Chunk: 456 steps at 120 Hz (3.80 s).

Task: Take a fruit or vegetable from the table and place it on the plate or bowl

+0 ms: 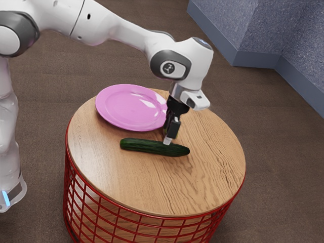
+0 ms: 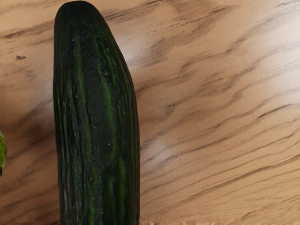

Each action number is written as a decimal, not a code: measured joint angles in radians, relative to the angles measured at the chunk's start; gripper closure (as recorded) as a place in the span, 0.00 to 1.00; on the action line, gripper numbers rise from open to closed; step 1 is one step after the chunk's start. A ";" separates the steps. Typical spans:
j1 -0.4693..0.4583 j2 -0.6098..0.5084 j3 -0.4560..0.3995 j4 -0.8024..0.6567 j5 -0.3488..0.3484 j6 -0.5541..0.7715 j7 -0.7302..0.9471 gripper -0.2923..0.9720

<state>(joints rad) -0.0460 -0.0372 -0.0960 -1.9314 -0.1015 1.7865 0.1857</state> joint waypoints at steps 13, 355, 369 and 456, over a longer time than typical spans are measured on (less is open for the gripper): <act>0.020 -0.022 0.021 -0.029 -0.002 0.002 0.006 0.23; 0.023 0.010 0.017 -0.019 -0.089 0.097 0.023 0.59; -0.010 -0.008 0.049 0.039 -0.077 0.058 0.026 0.59; 0.043 -0.019 0.257 0.044 -0.018 -0.071 0.124 0.30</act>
<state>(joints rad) -0.0033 -0.0565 0.1611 -1.8876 -0.1199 1.7159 0.3098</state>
